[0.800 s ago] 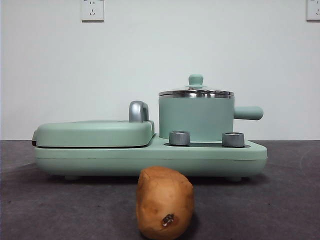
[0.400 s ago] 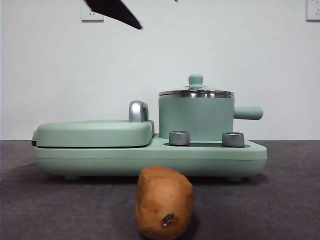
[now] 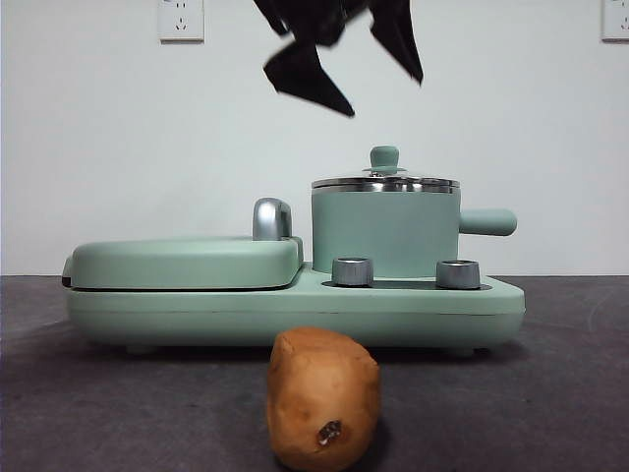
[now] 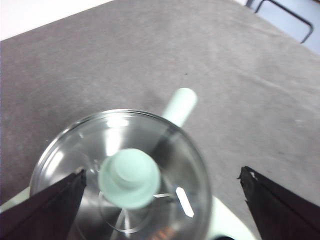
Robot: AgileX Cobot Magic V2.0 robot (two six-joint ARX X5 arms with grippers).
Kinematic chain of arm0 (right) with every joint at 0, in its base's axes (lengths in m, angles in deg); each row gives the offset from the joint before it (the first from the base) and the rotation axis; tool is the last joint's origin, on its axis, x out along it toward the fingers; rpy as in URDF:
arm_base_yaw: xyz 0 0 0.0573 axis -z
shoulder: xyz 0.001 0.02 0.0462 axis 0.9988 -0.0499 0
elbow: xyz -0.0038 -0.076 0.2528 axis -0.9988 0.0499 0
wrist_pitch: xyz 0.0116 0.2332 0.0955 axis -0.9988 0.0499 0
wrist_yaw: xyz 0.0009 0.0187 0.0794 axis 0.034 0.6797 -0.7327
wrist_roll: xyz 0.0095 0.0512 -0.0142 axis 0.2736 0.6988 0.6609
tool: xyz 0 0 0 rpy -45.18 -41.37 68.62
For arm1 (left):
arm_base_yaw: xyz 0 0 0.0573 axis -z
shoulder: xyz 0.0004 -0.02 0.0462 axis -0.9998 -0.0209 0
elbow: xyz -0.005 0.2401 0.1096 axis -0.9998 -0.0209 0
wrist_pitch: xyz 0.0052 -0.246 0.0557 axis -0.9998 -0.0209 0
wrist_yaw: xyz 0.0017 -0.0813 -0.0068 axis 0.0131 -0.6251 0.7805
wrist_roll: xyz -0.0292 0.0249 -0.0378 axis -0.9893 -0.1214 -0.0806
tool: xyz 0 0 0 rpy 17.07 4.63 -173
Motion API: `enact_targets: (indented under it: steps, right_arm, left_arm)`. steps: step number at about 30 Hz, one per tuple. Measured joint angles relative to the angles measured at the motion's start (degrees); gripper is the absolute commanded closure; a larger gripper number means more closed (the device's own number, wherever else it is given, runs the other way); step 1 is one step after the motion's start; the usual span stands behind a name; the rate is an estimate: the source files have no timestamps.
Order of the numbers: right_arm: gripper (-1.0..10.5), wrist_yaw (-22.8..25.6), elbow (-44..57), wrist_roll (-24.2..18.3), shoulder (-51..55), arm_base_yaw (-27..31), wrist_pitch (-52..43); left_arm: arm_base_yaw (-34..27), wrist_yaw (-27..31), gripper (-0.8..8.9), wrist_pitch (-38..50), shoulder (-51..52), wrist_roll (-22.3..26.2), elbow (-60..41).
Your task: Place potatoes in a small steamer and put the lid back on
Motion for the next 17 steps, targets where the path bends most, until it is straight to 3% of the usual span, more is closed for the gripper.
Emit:
enact_targets:
  steps: [17]
  right_arm:
    - [4.6,-0.02,0.0,0.0,0.0,0.0,0.0]
  left_arm:
    - [0.13,1.66,3.3,4.17,-6.75,0.74,0.09]
